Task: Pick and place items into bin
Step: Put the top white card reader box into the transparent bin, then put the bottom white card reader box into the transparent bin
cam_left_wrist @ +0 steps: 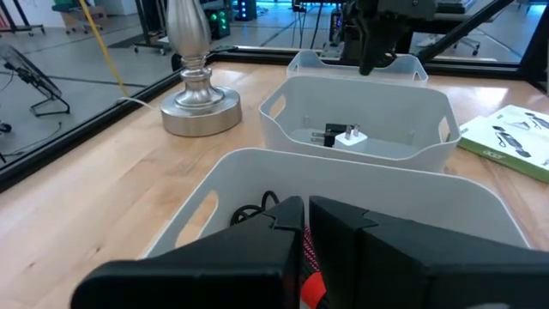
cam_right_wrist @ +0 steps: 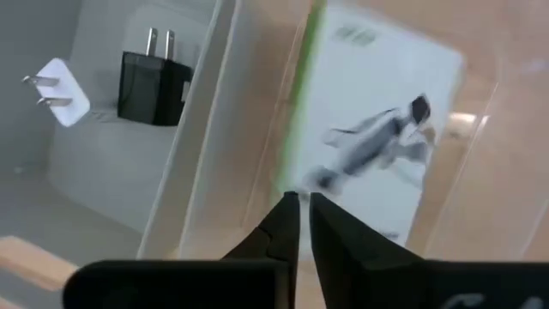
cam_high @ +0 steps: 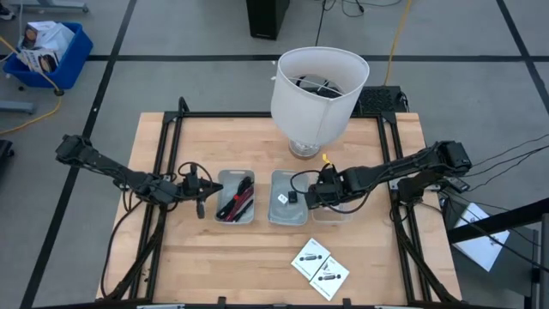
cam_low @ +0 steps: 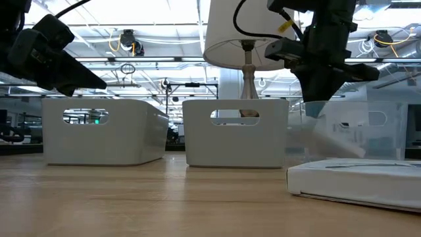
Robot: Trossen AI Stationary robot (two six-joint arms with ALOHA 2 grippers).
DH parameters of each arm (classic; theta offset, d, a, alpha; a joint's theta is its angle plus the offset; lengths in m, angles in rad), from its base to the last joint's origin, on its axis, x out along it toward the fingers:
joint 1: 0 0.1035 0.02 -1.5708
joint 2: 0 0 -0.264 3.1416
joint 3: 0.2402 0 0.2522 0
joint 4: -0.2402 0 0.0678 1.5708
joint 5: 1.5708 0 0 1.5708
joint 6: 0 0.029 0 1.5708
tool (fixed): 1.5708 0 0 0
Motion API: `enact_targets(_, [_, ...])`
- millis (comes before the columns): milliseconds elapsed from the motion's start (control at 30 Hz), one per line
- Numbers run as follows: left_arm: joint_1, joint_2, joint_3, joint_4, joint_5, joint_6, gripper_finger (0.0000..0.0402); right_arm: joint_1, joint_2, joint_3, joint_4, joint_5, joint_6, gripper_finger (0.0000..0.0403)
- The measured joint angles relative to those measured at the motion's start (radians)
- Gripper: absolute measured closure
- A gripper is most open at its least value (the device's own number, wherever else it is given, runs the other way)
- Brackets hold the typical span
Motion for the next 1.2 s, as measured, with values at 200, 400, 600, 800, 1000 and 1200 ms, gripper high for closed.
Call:
enact_targets(200, [0.000,0.000,0.000,-0.001,0.000,-0.008,0.0371,0.000,0.000,0.000,0.003,0.000,-0.002,0.0346])
enact_targets(400, [-0.001,0.000,0.000,-0.009,0.000,-0.008,0.0371,0.010,-0.033,0.003,0.047,0.030,-0.056,0.0320])
enact_targets(600, [-0.001,0.000,0.000,-0.035,0.000,-0.001,0.0371,0.091,-0.170,0.003,0.193,0.212,-0.296,0.0307])
enact_targets(800, [-0.001,0.000,0.000,-0.041,-0.002,0.017,0.0371,0.267,-0.303,0.006,0.337,0.291,-0.753,0.0308])
enact_targets(1000, [-0.001,0.000,0.000,-0.040,-0.002,0.020,0.0371,0.405,-0.307,-0.079,0.383,0.026,-1.015,0.0307])
enact_targets(1200, [-0.001,0.000,0.000,-0.034,-0.003,0.013,0.0371,0.525,-0.217,-0.281,0.650,-0.030,-1.189,0.0309])
